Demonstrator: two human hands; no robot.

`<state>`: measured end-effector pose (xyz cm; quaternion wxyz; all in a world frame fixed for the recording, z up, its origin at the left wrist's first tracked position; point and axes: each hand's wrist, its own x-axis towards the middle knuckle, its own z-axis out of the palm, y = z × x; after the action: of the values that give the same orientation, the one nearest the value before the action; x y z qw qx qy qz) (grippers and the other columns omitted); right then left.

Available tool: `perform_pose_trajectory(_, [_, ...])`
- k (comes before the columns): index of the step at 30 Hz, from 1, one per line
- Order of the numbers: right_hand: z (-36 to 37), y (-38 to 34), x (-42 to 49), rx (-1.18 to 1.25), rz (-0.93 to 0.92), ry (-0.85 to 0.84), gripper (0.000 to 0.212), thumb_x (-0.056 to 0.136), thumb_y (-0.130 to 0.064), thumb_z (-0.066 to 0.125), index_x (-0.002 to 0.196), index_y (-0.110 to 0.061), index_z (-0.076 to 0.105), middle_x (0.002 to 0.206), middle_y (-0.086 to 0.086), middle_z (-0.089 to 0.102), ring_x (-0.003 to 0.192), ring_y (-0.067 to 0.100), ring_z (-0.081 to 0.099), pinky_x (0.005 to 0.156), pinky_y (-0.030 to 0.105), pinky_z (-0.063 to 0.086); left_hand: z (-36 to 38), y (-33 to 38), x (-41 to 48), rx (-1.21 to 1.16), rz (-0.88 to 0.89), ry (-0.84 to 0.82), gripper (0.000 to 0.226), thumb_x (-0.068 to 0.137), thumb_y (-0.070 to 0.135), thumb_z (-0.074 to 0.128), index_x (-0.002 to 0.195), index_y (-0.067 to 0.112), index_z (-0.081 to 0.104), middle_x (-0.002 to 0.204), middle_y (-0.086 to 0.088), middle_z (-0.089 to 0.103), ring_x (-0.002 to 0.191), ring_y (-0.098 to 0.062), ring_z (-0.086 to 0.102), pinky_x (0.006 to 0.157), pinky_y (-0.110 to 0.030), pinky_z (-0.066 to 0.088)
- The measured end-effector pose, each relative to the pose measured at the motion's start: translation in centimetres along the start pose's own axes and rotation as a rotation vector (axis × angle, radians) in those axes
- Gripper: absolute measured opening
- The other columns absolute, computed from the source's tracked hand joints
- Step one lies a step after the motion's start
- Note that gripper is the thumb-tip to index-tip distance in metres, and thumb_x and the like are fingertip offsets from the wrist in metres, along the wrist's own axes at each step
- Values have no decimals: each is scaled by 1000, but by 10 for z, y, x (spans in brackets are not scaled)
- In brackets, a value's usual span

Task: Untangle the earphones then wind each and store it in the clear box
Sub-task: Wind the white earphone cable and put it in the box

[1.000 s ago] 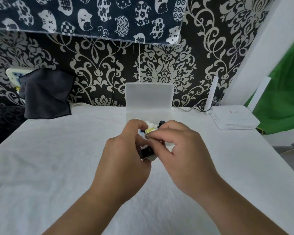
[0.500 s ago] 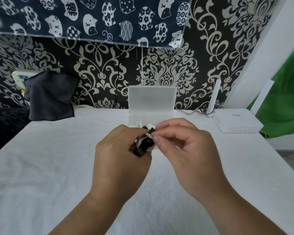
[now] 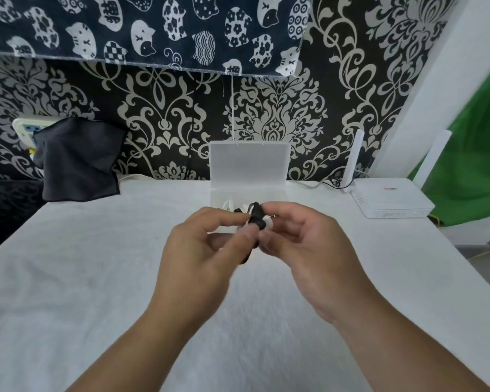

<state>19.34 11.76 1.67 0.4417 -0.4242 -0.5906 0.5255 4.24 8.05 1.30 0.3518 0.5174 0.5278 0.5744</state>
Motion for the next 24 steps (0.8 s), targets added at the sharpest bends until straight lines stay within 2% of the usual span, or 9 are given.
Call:
perform_pose_trajectory(2, [-2, 0, 0, -55, -16, -25, 31, 87, -5, 73, 114, -20, 70, 92, 2, 77, 87, 16, 74, 86, 31, 58, -1, 1, 4, -123, -141, 15, 4, 85, 12, 74, 86, 15, 77, 79, -11, 76, 69, -28, 73, 72, -42, 60])
perform_pose_trajectory(4, [-1, 0, 0, -97, -33, -38, 32, 87, -3, 72, 112, -23, 70, 93, 1, 76, 86, 14, 73, 82, 27, 57, -2, 1, 6, -184, -210, 26, 12, 87, -1, 67, 85, 7, 75, 82, -15, 75, 71, -30, 74, 68, -41, 60])
perform_pose_trajectory(7, [1, 1, 0, -123, -63, -50, 34, 87, -1, 72, 102, -31, 70, 91, -2, 76, 83, 14, 72, 80, 25, 56, -4, 0, 6, -226, -242, 25, 12, 87, -7, 66, 86, 3, 72, 85, -15, 72, 71, -33, 74, 63, -38, 59])
perform_pose_trajectory(11, [-1, 2, 1, -175, -64, -44, 33, 84, -5, 76, 101, -33, 69, 85, -6, 75, 80, 13, 72, 82, 33, 58, -4, -2, 7, -194, -258, 25, 25, 87, -9, 65, 99, 13, 69, 81, -4, 72, 69, -30, 73, 64, -39, 59])
perform_pose_trajectory(13, [-3, 4, 2, -205, -55, -41, 33, 82, -7, 79, 104, -30, 69, 83, -6, 75, 79, 14, 72, 83, 37, 59, -4, -3, 8, -155, -283, -13, 33, 89, -8, 64, 110, 16, 66, 84, 0, 72, 72, -29, 74, 71, -42, 60])
perform_pose_trajectory(17, [-5, 5, 2, -229, -41, -36, 34, 78, -10, 83, 98, -33, 68, 75, -9, 74, 73, 11, 71, 80, 37, 59, -6, -7, 8, -50, -306, -116, 47, 94, -5, 60, 131, 24, 55, 96, 1, 71, 80, -23, 75, 85, -40, 58])
perform_pose_trajectory(21, [-4, 6, 3, -246, -43, -31, 33, 81, -12, 81, 102, -33, 67, 79, -7, 76, 76, 10, 73, 83, 37, 59, -8, -7, 10, -8, -274, -202, 37, 97, 2, 58, 118, 31, 62, 95, -2, 73, 82, -19, 75, 84, -34, 60])
perform_pose_trajectory(24, [-5, 6, 2, -242, -48, -67, 37, 80, -8, 81, 98, -37, 67, 83, -13, 76, 78, 8, 73, 81, 31, 59, -14, -9, 11, 3, -279, -275, 33, 96, 5, 60, 122, 25, 67, 97, -2, 72, 85, -21, 75, 88, -40, 59])
